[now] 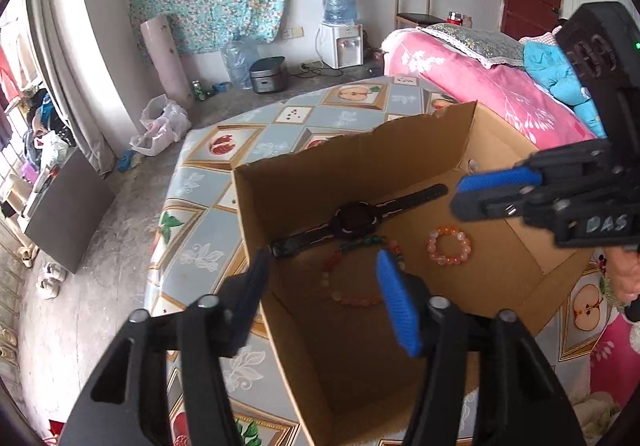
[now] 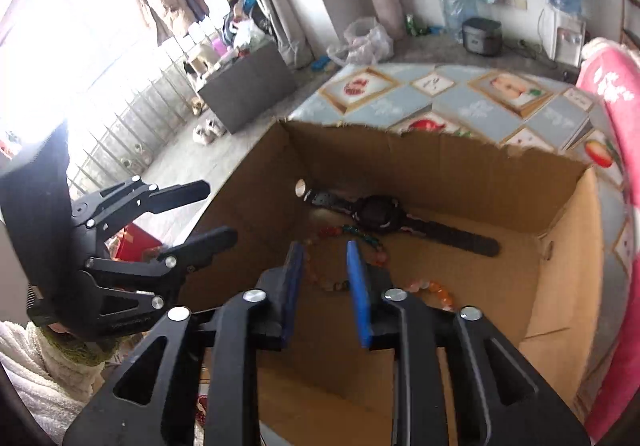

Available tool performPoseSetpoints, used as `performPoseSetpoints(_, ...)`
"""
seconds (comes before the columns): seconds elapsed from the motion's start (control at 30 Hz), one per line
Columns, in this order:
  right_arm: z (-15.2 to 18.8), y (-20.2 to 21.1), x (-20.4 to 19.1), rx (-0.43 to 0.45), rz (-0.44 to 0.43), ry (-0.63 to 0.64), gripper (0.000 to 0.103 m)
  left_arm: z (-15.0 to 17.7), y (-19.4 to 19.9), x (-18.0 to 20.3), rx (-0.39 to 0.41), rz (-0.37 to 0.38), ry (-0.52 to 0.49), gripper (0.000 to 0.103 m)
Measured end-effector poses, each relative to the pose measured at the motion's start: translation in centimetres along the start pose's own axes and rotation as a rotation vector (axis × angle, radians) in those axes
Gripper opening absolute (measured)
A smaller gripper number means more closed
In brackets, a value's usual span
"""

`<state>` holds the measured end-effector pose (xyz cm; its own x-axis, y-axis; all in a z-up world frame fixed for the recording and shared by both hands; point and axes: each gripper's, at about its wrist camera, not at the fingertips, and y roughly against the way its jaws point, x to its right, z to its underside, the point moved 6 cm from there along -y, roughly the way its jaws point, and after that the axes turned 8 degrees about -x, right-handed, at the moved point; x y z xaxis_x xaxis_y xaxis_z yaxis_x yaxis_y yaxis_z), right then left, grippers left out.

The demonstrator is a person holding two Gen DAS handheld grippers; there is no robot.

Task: Organize jewelry
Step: 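Lift the bracelet over the box and open the left gripper, then withdraw both open grippers from the box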

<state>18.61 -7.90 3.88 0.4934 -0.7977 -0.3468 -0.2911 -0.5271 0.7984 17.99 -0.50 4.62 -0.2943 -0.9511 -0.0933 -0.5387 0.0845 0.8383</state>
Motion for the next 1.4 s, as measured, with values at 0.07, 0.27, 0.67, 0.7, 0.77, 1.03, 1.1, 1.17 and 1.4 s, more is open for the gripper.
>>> performPoseSetpoints(0.07,0.2,2.0,0.3,0.053,0.033,-0.003,0.052,0.4,0.7,-0.1,0.004,-0.024,0.011,0.069)
performPoseSetpoints(0.27,1.7,6.6,2.2,0.142,0.133,-0.051,0.07,1.6,2.1,-0.6,0.008,-0.082,0.06,0.084)
performPoseSetpoints(0.67,7.8,8.2,8.1,0.152,0.171,-0.353,0.078,5.0,2.7,-1.9,-0.018,-0.131,0.163,0.091)
performPoseSetpoints(0.7,8.3,8.1,8.4,0.146,0.169,-0.378,0.078,5.5,2.7,-2.0,-0.02,-0.14,0.176,0.091)
performPoseSetpoints(0.77,9.4,8.2,8.6,0.15,0.156,-0.416,0.078,6.4,2.6,-2.0,-0.028,-0.143,0.196,0.092)
performPoseSetpoints(1.03,12.6,9.3,7.0,0.175,0.183,-0.407,0.079,7.9,2.6,-1.8,-0.043,-0.14,0.257,0.092)
performPoseSetpoints(1.1,13.1,9.6,6.3,0.184,0.183,-0.385,0.079,8.1,3.0,-1.8,-0.037,-0.149,0.263,0.092)
performPoseSetpoints(1.17,13.5,10.1,5.4,0.201,0.18,-0.364,0.081,8.3,3.4,-1.7,-0.032,-0.161,0.259,0.092)
performPoseSetpoints(1.4,15.1,11.1,1.8,0.229,0.157,-0.253,0.085,11.7,6.9,-0.7,0.065,-0.112,0.233,0.097)
